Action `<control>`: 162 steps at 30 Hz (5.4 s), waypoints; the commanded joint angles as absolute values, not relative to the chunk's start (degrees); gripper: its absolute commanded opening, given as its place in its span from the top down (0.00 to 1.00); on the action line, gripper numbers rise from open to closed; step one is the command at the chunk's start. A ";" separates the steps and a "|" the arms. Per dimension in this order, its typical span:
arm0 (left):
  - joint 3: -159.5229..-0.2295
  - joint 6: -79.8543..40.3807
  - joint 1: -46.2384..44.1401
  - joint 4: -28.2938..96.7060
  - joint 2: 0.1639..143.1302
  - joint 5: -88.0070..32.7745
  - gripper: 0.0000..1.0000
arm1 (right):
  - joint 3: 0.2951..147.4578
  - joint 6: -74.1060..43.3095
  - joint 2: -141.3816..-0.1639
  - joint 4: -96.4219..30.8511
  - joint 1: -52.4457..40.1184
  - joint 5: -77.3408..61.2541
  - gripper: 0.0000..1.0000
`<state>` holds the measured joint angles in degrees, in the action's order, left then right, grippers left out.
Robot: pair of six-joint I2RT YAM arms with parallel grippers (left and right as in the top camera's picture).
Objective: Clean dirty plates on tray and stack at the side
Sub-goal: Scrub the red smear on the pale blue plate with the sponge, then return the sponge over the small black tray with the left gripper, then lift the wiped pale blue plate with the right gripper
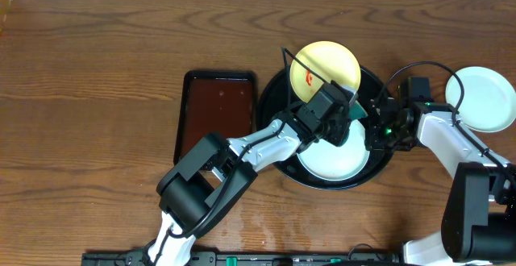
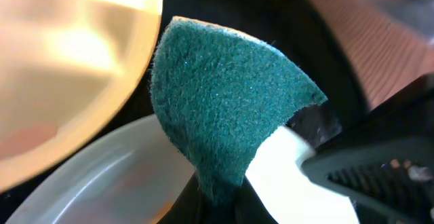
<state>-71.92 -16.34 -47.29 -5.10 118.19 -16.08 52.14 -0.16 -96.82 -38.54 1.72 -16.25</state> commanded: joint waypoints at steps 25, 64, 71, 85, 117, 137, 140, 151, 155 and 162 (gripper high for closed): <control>-71.79 -10.09 -42.37 8.95 111.57 -9.39 0.92 | 53.08 0.54 -96.66 -38.83 1.83 -16.32 0.99; -70.04 -21.80 -40.73 4.21 100.42 -24.77 0.93 | 53.08 0.54 -96.66 -38.85 1.83 -16.34 0.97; -70.04 -21.80 -32.80 28.14 88.97 -9.45 0.93 | 52.77 0.51 -96.66 -39.86 1.83 -16.34 0.82; -67.70 -21.71 -17.30 47.57 86.15 -3.11 0.92 | 49.91 0.49 -96.66 -38.54 1.78 -16.34 0.86; -67.70 -20.23 -17.06 47.77 86.17 -0.58 0.92 | 59.68 0.21 -82.35 -40.80 -0.23 -6.90 0.99; -67.70 -20.23 -17.06 47.72 86.17 -0.58 0.92 | 59.70 8.91 -69.95 -25.91 -32.29 42.78 0.99; -67.70 -20.23 -17.06 47.72 86.17 -0.58 0.92 | 59.70 14.35 -68.53 -21.50 -38.63 52.84 0.99; -67.70 -20.23 -17.06 47.72 86.17 -0.56 0.92 | 59.57 15.25 -75.20 -18.52 -50.57 70.89 0.99; -67.70 -20.23 -17.06 47.72 86.17 -0.56 0.92 | 59.57 15.27 -79.31 -16.36 -51.59 80.36 0.99; -67.70 -20.23 -17.06 47.75 86.17 -0.56 0.92 | 59.57 11.88 -82.37 -15.77 -51.24 75.00 0.99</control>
<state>-67.94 -20.95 -17.15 47.59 86.89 -1.30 58.76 15.20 -82.08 -16.01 -51.20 74.85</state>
